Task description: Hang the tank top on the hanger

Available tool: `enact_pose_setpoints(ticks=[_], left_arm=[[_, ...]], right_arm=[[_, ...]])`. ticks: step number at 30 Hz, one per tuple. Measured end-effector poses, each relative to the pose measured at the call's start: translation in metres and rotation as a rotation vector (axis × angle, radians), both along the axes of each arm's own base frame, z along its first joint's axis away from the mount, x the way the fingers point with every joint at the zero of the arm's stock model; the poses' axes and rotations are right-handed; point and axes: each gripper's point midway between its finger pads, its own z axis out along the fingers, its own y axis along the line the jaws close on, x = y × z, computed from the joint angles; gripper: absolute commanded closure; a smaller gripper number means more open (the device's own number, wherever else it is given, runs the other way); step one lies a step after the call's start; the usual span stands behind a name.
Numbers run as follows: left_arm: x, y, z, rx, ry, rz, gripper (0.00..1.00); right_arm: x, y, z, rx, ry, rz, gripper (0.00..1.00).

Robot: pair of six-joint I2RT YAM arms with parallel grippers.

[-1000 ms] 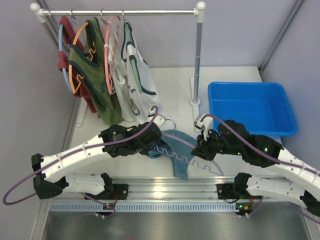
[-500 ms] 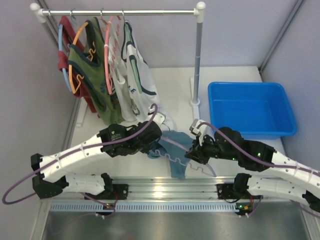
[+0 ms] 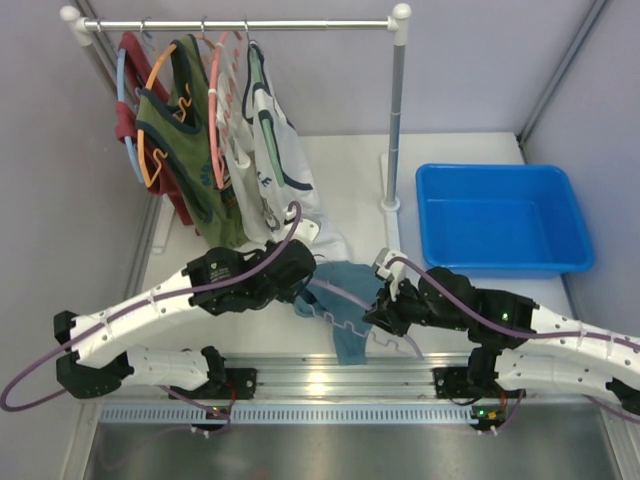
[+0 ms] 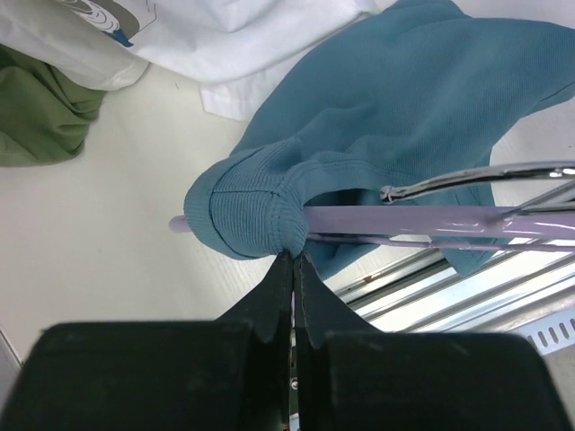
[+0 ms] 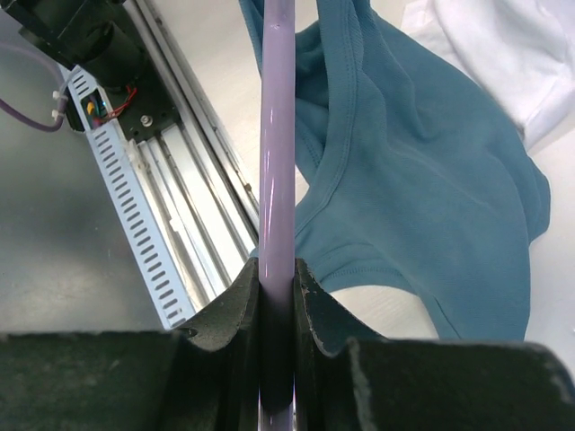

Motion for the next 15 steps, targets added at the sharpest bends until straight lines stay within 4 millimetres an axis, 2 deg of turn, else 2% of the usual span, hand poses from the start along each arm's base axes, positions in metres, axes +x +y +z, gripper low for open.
enact_pose_setpoints(ticks=[6,10,11,13,15], left_arm=[[-0.001,0.0,0.001,-0.001,-0.003,-0.015,1.0],[0.002,-0.005,0.005,-0.047,-0.035,-0.022,0.89],[0.002,-0.005,0.006,-0.063,-0.045,-0.024,0.82],[0.003,-0.006,0.008,-0.108,-0.071,-0.031,0.77],[0.003,-0.006,0.012,-0.15,-0.095,-0.038,0.66]], right_arm=[[0.0,0.0,-0.001,0.013,-0.006,-0.003,1.0],[0.002,0.006,-0.002,0.045,-0.007,-0.01,1.0],[0.003,0.007,-0.005,0.05,-0.004,-0.014,1.0],[0.003,0.008,-0.009,0.052,0.0,-0.018,1.0],[0.003,0.008,-0.013,0.049,0.006,-0.023,1.0]])
